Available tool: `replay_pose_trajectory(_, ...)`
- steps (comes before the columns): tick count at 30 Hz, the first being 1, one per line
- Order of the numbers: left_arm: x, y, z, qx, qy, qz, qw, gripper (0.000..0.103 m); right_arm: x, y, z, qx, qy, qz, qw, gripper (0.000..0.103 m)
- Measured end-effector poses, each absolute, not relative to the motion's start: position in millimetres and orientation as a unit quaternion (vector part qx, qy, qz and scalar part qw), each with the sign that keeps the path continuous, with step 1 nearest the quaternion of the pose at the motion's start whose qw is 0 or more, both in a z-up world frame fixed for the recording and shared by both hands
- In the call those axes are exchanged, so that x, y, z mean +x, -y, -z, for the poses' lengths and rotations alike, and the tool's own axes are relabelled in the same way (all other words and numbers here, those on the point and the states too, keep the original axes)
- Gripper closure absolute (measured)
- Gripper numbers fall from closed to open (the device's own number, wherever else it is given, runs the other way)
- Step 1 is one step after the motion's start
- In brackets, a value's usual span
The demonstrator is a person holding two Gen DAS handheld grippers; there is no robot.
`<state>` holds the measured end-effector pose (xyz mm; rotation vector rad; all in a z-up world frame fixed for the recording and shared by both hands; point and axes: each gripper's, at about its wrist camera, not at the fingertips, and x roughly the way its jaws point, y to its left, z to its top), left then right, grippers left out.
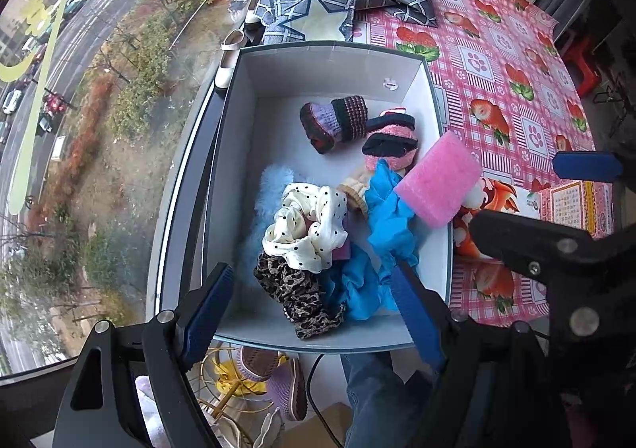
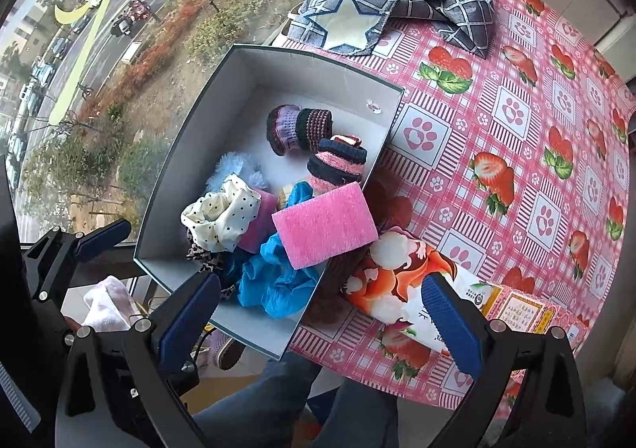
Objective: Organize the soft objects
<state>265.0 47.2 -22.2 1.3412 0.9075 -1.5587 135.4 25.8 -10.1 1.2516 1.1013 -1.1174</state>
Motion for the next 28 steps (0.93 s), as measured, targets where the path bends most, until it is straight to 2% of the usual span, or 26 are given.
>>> replay_pose_trajectory(24, 270.2, -45.6, 30.5, 0.541, -0.376, 0.617, 0.43, 0.019, 138.3, -30.7, 8.8, 0.529, -0.458, 0.473, 0.535, 0.001)
replay_pose_trajectory(28, 273.0, -46.5, 17.9, 0.506, -0.373, 0.649, 0.429, 0.02, 139.6, -31.8, 8.3, 0.529, -0.457, 0.473, 0.536, 0.001)
